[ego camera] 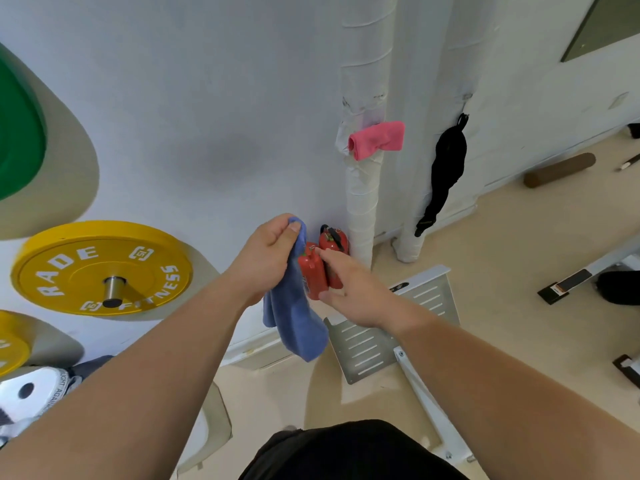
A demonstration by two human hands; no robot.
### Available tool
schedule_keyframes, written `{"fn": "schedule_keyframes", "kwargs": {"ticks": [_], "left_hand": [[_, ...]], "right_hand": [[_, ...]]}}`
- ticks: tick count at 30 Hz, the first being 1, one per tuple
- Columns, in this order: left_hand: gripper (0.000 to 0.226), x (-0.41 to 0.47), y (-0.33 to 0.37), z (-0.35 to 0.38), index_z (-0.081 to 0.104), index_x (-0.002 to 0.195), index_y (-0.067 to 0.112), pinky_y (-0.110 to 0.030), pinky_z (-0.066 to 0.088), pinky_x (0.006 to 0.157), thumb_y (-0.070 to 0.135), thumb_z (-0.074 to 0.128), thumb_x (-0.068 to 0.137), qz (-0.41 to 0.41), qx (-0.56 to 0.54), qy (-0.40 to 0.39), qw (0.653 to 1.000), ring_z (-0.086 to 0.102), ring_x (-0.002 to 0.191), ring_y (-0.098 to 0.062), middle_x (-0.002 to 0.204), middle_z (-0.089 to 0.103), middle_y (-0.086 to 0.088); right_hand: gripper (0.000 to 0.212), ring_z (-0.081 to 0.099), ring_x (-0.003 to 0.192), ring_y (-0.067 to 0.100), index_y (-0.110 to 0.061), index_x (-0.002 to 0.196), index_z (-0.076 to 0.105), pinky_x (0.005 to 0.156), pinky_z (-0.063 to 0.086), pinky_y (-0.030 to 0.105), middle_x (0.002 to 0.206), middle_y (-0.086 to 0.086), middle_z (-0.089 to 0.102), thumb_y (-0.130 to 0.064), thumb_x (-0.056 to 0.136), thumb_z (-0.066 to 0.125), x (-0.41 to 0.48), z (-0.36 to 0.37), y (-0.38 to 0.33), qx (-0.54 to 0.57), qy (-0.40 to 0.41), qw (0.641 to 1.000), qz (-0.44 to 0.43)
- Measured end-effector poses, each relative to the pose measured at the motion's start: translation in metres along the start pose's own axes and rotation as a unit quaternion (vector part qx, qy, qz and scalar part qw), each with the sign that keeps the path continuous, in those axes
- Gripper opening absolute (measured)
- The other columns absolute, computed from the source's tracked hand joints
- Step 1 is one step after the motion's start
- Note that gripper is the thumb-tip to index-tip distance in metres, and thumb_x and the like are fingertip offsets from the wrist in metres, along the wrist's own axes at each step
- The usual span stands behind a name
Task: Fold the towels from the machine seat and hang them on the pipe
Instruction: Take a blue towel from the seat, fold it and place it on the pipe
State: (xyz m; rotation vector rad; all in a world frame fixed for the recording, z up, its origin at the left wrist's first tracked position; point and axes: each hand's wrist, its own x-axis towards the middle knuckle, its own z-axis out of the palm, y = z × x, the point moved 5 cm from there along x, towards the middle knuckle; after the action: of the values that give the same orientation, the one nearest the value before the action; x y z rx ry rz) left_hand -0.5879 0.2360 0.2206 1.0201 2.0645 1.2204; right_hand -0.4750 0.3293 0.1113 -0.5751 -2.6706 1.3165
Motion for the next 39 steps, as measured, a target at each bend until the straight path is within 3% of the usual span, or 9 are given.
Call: {"fn": "schedule_keyframes", "kwargs": {"ticks": [3,6,9,13,17,23,28,36,39], "left_hand": [[0.033,0.002,0.001,0.006,0.054,0.089,-0.007,-0.013,0.043,0.060,0.015,0.038,0.108,-0.016,-0.008,-0.040,0.999,0.049,0.063,-0.007,0.069,0.053,-0.001],[0.033,0.003,0.000,0.005,0.054,0.091,-0.006,-0.018,0.045,0.062,0.017,0.038,0.108,-0.024,-0.022,-0.032,0.999,0.050,0.066,-0.011,0.072,0.054,-0.005],[0.032,0.002,-0.002,0.000,0.055,0.089,-0.002,-0.016,0.045,0.058,0.017,0.038,0.108,-0.035,-0.048,0.026,0.998,0.049,0.062,-0.008,0.068,0.053,-0.003],[0.031,-0.001,-0.014,-0.014,0.060,0.092,0.015,-0.012,0.048,0.065,0.027,0.037,0.109,-0.069,-0.069,0.160,0.982,0.059,0.072,-0.002,0.080,0.063,0.003],[0.028,-0.004,-0.038,-0.026,0.058,0.099,0.023,-0.023,0.046,0.074,0.034,0.035,0.109,-0.113,-0.016,0.222,0.968,0.059,0.087,-0.009,0.094,0.063,0.001],[0.026,-0.008,-0.073,-0.034,0.055,0.108,0.017,-0.032,0.046,0.079,0.032,0.034,0.110,-0.170,-0.009,0.252,0.953,0.057,0.090,-0.019,0.097,0.061,-0.004],[0.028,-0.003,-0.072,-0.032,0.059,0.102,0.018,-0.027,0.045,0.070,0.029,0.035,0.109,-0.193,-0.121,0.258,0.939,0.055,0.086,-0.016,0.093,0.062,-0.003],[0.017,0.006,-0.030,-0.016,0.051,0.088,0.019,-0.036,0.038,0.066,0.032,0.043,0.095,-0.168,-0.229,0.222,0.933,0.042,0.076,-0.020,0.082,0.047,-0.007],[0.023,0.015,-0.026,-0.027,0.049,0.086,0.017,-0.033,0.037,0.063,0.030,0.038,0.102,-0.131,-0.191,0.228,0.946,0.040,0.075,-0.020,0.082,0.046,-0.008]], "right_hand": [[0.061,0.049,0.129,0.005,-0.024,0.147,0.045,0.110,0.042,0.032,0.143,-0.013,0.052,-0.027,0.089,0.065,0.004,0.007,-0.003,0.050,0.011,0.999,-0.020],[0.023,0.054,0.087,-0.006,-0.036,0.101,0.059,0.081,0.042,0.014,0.093,-0.029,0.058,-0.020,0.089,0.069,0.003,0.006,-0.005,0.064,0.028,0.997,-0.034],[0.032,0.050,0.069,0.006,-0.039,0.075,0.047,0.067,0.045,0.027,0.072,-0.016,0.054,-0.024,0.084,0.074,0.000,0.004,0.002,0.056,0.027,0.998,-0.004],[0.017,0.058,0.072,0.025,-0.023,0.074,0.060,0.068,0.052,0.047,0.073,0.001,0.062,-0.036,0.070,0.071,-0.015,-0.004,0.028,-0.009,-0.030,0.999,0.037],[0.026,0.061,0.077,0.021,-0.023,0.086,0.069,0.066,0.048,0.033,0.081,-0.001,0.065,-0.044,0.073,0.077,-0.033,-0.023,0.063,-0.056,-0.028,0.991,0.121],[0.008,0.060,0.066,0.010,-0.017,0.083,0.071,0.065,0.047,0.028,0.069,-0.004,0.068,-0.014,0.084,0.078,-0.052,-0.068,0.070,0.188,0.122,0.961,0.161],[0.018,0.070,0.098,0.017,-0.015,0.102,0.077,0.090,0.054,0.042,0.106,0.009,0.077,-0.024,0.100,0.062,-0.053,-0.095,0.041,0.390,0.199,0.890,0.130],[0.028,0.065,0.088,0.022,-0.022,0.085,0.072,0.091,0.055,0.055,0.091,0.007,0.068,-0.044,0.096,0.060,-0.048,-0.130,0.021,0.447,0.390,0.796,0.124],[0.028,0.061,0.087,0.017,-0.018,0.088,0.072,0.084,0.052,0.046,0.090,0.004,0.066,-0.040,0.099,0.058,-0.047,-0.137,0.021,0.411,0.376,0.823,0.107]]}}
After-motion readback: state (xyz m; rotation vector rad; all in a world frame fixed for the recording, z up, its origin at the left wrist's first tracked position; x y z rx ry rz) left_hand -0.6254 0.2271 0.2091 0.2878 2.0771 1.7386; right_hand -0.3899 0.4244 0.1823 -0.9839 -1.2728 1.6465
